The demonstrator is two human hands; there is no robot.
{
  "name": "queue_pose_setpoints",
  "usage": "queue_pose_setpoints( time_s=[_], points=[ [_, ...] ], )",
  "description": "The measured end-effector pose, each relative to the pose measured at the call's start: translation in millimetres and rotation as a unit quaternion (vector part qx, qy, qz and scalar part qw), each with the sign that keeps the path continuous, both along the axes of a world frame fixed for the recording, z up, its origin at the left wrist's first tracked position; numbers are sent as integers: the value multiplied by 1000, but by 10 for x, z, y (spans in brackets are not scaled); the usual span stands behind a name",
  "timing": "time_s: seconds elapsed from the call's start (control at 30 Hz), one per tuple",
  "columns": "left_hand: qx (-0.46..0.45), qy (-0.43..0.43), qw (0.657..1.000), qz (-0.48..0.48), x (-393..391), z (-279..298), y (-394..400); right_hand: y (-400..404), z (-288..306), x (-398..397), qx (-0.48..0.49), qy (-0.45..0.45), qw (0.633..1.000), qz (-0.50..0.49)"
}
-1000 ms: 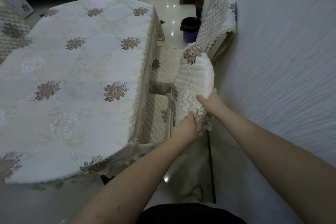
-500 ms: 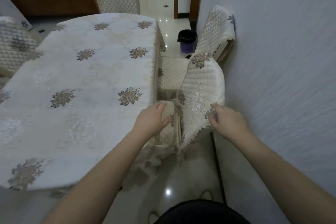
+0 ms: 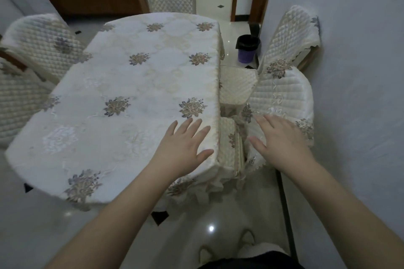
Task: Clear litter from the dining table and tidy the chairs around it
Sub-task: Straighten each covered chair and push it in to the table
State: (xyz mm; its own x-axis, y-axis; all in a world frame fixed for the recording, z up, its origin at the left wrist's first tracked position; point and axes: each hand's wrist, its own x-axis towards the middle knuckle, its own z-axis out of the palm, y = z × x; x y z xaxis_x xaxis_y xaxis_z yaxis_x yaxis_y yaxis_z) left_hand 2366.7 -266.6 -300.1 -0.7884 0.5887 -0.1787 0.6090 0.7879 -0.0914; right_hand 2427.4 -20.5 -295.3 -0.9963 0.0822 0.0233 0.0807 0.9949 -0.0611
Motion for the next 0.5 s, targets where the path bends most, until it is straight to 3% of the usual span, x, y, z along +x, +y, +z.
queue_pose_setpoints(
  time_s=[0.13,0.5],
  points=[
    [26,43,998,41,63,324,-134,-252,312,-108,-9,56,998,41],
    [23,99,958,267,285,1287,-777,-1090,1024,-698,-34,61,964,257]
  ],
)
